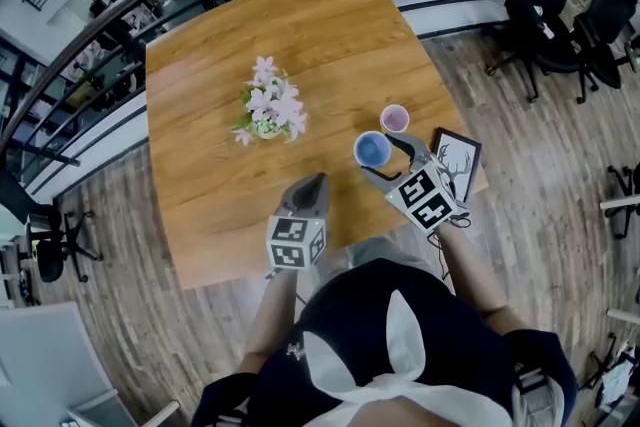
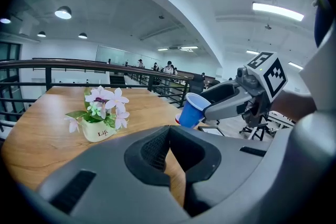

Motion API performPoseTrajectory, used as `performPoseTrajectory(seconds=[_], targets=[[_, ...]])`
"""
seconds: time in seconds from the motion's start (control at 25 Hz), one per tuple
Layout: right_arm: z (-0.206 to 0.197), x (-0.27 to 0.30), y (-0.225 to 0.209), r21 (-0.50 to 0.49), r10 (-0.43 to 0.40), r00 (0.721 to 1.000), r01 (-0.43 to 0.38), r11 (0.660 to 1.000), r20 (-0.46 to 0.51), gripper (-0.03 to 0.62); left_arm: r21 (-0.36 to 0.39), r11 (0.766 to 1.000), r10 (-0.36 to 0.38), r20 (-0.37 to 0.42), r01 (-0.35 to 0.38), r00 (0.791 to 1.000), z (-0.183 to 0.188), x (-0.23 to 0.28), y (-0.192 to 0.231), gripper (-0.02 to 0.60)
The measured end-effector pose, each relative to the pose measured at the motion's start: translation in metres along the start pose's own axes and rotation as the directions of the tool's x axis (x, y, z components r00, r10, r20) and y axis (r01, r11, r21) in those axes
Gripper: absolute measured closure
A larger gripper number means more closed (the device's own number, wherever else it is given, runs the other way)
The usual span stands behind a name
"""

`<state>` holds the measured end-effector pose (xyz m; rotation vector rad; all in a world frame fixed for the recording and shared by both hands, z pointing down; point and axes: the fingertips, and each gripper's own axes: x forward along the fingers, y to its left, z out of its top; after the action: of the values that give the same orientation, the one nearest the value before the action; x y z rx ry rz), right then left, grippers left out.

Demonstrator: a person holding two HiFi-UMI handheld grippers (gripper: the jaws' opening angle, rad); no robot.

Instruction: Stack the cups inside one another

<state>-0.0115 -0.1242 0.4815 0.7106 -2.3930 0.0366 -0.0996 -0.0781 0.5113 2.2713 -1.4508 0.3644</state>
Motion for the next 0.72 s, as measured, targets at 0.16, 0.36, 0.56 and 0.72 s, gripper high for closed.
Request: performPoseTrajectory(seconds=[0.16, 0.36, 0.56, 0.72], targets=[[-0.005, -0.004, -0.021, 0.041, -0.040, 0.999, 0.040, 0.998, -0.002, 0.276, 0.010, 1.000, -0.020, 0.002, 0.020, 1.000, 0.007, 0.010, 0.000, 0.565], [-0.007, -0.009, -0.047, 0.065, -0.089, 0.996, 0.089, 0.994, -0.002, 0.276, 0.018, 0.999, -0.040, -0.004, 0.040, 0.999, 0.012, 0.021, 0.000, 0.565], [-0.010, -0.011, -0.072, 0.087, -0.126, 0.992, 0.126, 0.988, -0.008, 0.276, 0.025, 0.998, -0.058, -0.017, 0.058, 0.998, 0.015, 0.034, 0.000, 0.565], [-0.016, -0.007, -0.092, 0.099, -0.148, 0.989, 0.149, 0.984, -0.016, 0.276, 0.026, 0.998, -0.063, -0.026, 0.064, 0.998, 0.016, 0.045, 0.004, 0.565]])
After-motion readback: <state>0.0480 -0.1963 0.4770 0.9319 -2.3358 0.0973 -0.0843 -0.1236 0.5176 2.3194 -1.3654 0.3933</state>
